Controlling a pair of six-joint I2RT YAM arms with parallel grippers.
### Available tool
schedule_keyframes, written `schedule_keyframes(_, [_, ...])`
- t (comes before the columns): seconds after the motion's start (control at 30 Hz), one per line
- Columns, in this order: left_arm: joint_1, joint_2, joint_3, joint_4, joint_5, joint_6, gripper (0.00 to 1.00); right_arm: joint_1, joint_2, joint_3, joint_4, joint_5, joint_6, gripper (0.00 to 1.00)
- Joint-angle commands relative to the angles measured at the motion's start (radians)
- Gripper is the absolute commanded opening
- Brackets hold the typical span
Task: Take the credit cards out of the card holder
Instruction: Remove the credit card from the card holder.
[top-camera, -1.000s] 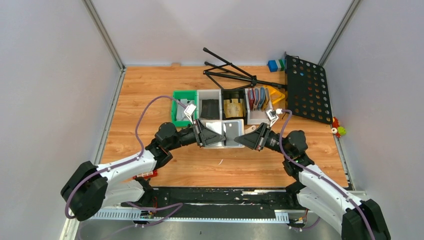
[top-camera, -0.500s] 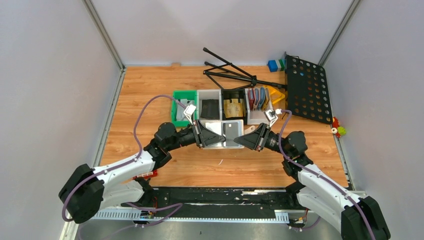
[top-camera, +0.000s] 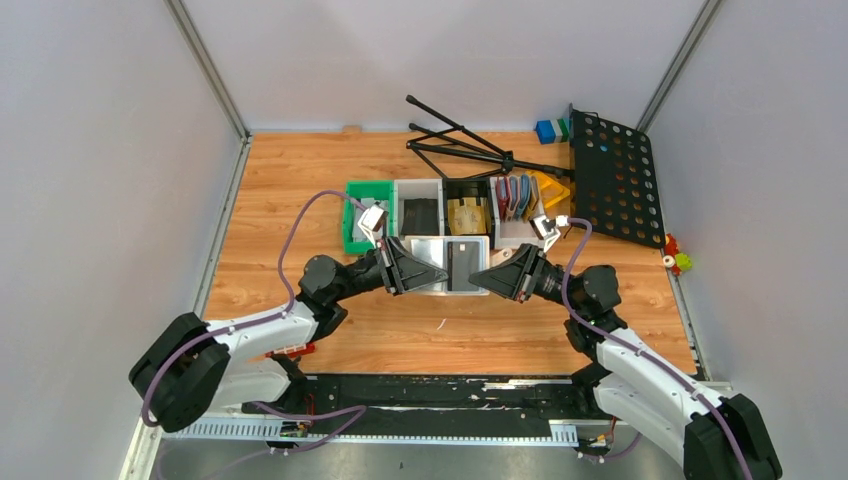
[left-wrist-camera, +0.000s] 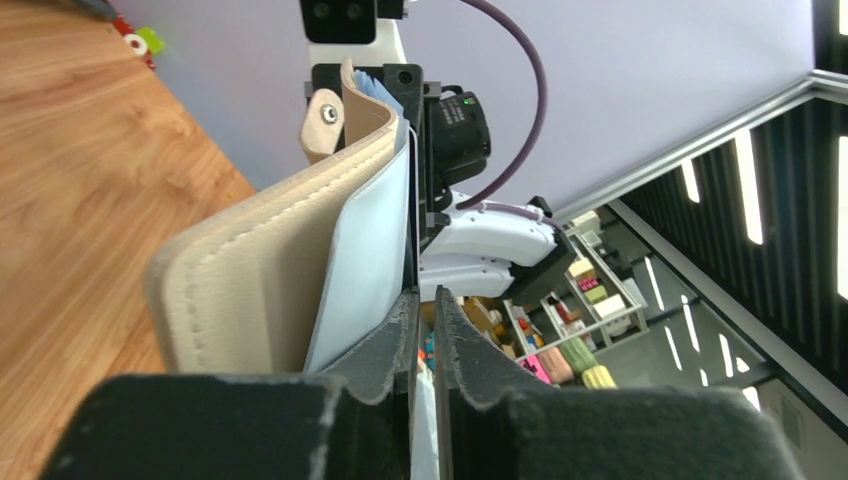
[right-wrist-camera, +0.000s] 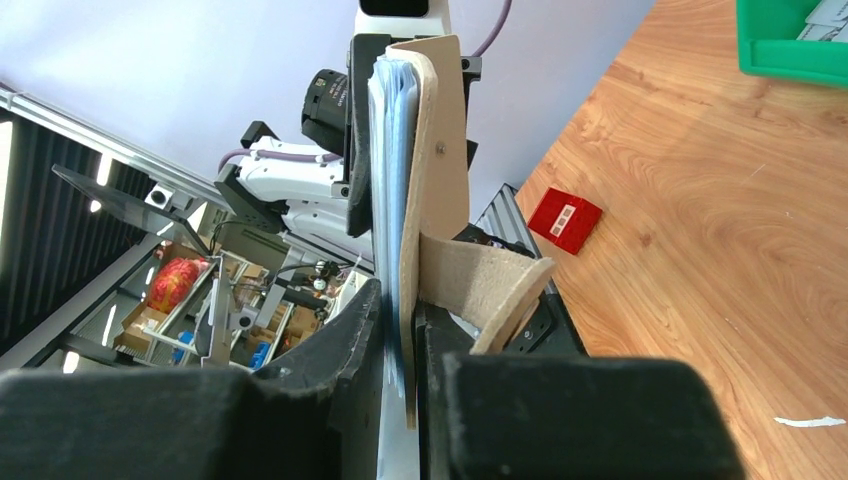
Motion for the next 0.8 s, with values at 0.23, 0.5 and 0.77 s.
schedule_keyframes(0.23, [-0.030,0.038,0.055,0.063,0.069,-0.007,0.30,0.053,0.041,0.054,-0.016,-0.082,-0.032,0.00])
schedule_keyframes(0.5, [-0.031,-0.082,0.090,-0.334,-0.007,0.200,0.19,0.093,0.057,0.078,-0.031,-0.089,-0.064,0.00])
schedule_keyframes(0.77, [-0.031,-0.125,0.071,-0.376,-0.053,0.218,0.00,0.146,0.088,0.113,-0.085,-0.083,-0.114,0.04])
